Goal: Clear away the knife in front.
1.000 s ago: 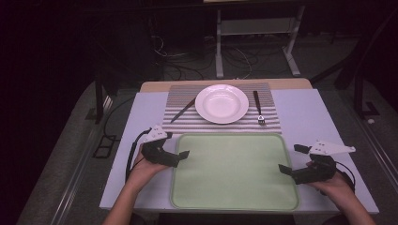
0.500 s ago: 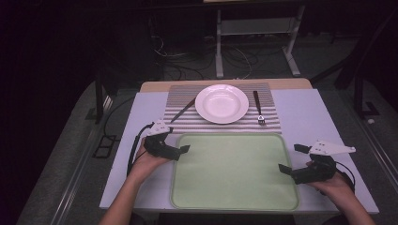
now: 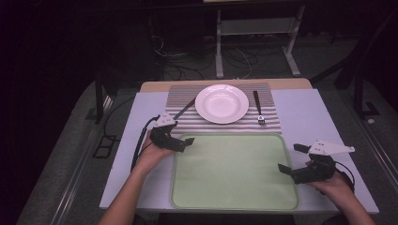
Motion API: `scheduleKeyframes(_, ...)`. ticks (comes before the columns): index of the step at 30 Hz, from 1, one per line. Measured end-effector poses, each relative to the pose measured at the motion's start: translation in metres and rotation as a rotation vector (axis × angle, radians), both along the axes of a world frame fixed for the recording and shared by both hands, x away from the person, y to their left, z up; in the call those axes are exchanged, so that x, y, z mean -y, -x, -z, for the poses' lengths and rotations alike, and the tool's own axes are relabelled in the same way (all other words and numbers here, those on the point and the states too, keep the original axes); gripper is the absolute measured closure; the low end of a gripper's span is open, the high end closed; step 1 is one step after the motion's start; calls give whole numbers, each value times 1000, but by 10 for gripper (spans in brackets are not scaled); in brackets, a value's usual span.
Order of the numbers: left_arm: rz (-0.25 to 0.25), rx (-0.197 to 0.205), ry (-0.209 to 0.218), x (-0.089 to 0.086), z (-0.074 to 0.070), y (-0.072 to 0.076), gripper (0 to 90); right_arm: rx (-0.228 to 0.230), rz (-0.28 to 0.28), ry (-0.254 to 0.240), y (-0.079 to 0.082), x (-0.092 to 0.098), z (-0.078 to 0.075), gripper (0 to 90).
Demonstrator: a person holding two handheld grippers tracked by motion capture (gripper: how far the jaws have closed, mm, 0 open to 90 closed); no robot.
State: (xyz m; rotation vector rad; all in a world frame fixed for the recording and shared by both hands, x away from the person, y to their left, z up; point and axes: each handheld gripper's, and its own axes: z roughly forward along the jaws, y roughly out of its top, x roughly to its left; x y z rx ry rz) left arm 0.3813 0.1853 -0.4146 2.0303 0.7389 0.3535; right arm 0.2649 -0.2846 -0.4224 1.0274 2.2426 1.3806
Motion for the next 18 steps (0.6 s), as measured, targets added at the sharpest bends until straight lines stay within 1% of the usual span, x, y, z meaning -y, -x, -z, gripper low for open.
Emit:
scheduleKeyframes(1, 0, 1, -4, 0, 0, -2, 0, 0, 0, -2, 0, 0, 0, 4)
scheduleKeyframes(6, -10, 10, 6, 0, -3, -11, 0, 2, -3, -2, 0, -1, 0, 4)
scheduleKeyframes(11, -22, 9, 16, -1, -5, -25, 0, -2, -6, 0, 0, -2, 0, 4)
scheduleKeyframes(16, -32, 9, 20, 1, -6, -38, 5, -1, -5, 0, 1, -2, 0, 4)
scheduleKeyframes(18, -34, 10, 28, 2, -5, -42, 11, -1, -5, 0, 1, -2, 0, 4)
